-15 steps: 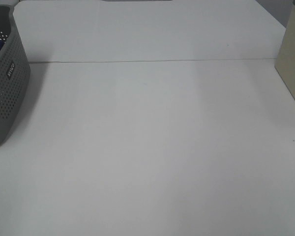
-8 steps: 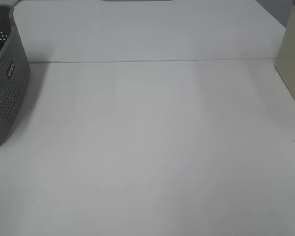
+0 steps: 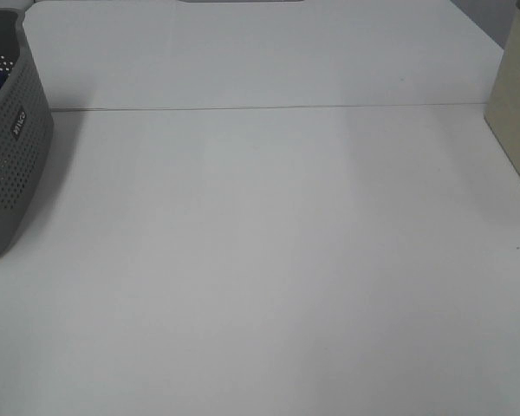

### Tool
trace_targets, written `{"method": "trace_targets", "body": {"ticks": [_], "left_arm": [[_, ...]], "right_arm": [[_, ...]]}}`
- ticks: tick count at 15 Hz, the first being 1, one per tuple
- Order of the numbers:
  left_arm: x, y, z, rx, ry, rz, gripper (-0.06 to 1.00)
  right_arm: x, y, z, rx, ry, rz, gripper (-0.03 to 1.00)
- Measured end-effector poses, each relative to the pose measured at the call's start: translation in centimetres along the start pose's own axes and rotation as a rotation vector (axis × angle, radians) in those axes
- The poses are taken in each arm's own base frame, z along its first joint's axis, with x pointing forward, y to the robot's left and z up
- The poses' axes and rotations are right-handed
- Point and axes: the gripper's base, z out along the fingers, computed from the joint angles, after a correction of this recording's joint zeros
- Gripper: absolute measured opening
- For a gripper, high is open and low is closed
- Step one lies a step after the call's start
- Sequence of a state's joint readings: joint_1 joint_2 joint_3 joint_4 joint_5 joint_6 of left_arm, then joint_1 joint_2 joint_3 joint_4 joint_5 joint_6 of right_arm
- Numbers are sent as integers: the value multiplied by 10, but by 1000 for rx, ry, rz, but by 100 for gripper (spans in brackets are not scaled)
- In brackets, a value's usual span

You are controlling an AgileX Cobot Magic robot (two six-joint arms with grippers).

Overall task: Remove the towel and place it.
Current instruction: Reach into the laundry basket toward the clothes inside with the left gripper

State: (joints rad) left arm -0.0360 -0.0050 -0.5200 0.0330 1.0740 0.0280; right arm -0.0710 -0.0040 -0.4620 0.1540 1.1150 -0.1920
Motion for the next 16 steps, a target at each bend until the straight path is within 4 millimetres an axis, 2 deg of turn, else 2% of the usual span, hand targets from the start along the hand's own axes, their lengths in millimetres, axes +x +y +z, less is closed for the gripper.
{"method": "trace_targets", "body": {"ticks": [16], "left_arm": [[0,0,0,0,0,0,99]], "right_arm": [[0,0,0,0,0,0,77]]}}
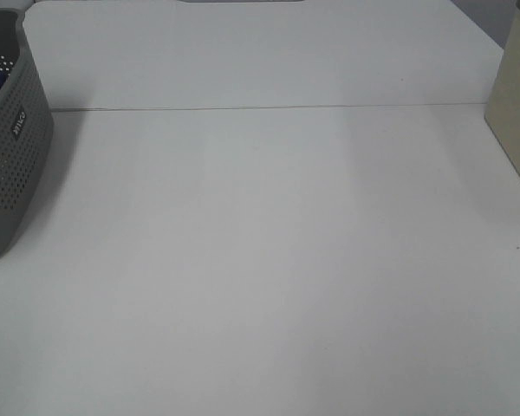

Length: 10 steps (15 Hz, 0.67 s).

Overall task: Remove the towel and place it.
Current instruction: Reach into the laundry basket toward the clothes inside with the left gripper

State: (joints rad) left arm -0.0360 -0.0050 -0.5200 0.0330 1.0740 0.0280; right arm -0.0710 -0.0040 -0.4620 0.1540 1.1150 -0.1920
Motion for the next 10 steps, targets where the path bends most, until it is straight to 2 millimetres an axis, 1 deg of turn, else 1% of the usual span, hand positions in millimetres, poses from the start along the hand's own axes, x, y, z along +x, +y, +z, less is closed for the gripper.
{"method": "trace_targets", "body": {"ticks": [10], "left_arm": [[0,0,0,0,0,0,99]], "right_arm": [[0,0,0,0,0,0,77]]}}
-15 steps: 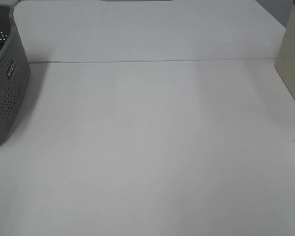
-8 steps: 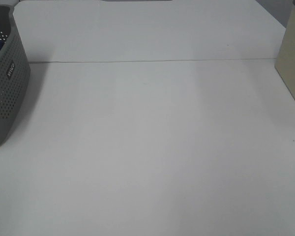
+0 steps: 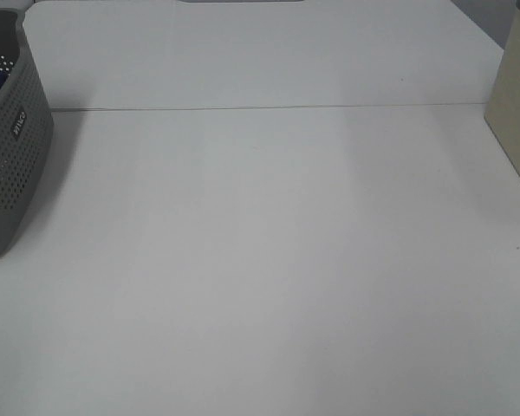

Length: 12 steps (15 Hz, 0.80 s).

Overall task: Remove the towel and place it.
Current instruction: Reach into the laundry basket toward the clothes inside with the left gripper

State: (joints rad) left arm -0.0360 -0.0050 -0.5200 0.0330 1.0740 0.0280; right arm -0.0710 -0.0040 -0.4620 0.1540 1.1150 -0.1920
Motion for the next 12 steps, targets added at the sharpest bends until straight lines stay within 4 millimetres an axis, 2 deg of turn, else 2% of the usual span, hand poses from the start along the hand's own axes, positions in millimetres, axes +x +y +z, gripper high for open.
{"method": "trace_targets", "body": {"ticks": [12], "left_arm": [[0,0,0,0,0,0,99]], "right_arm": [[0,0,0,0,0,0,77]]}}
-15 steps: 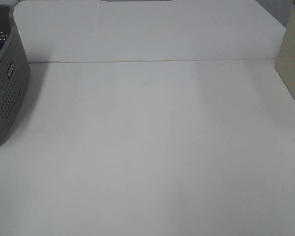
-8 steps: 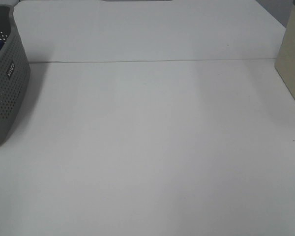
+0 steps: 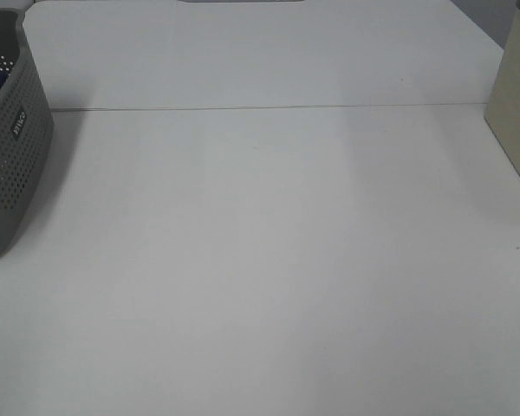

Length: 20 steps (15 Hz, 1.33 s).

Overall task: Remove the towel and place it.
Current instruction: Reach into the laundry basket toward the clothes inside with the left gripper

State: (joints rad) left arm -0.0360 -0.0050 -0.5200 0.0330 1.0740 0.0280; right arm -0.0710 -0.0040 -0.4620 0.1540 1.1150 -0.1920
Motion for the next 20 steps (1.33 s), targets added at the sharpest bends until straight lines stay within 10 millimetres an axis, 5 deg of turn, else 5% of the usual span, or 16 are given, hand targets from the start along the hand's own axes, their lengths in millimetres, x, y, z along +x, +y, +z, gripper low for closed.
{"method": "trace_targets", "body": {"ticks": [11,16,18,20], "left_arm": [[-7,0,-1,1,15,25,99],[-77,1,-4,60,188,239,99],[-139,3,18,91,237,456,99],[-174,5,40,112,266,571,99]], "right_arm": [[0,0,0,0,0,0,77],[0,0,0,0,0,0,77],[0,0,0,0,0,0,77],[0,0,0,0,0,0,77]]}}
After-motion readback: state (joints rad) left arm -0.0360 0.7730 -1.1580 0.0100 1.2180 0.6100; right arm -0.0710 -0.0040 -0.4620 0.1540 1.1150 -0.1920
